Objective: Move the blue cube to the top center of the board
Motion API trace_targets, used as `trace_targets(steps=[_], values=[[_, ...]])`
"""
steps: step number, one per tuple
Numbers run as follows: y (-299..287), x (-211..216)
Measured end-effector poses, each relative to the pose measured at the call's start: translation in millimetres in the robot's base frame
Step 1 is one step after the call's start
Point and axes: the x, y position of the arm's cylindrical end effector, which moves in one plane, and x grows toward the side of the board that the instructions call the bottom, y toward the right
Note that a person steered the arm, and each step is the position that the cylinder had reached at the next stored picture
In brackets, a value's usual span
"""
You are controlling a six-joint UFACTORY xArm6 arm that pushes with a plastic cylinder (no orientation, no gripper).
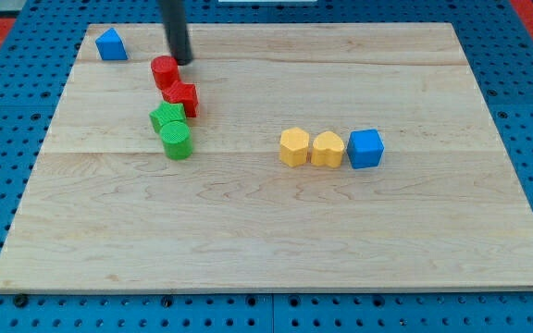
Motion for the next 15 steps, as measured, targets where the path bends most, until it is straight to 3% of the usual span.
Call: trace_targets(steps=[1,2,4,5,7,9,10,12,13,15], values=[[123.0,14.4],[228.5,75.0],[253.8,200.1],[206.2,176.6],[192.8,42.9],[216.9,84.5],[176.4,112.5],[119.6,21.2],[168.9,57.0],[175.9,-0.4]])
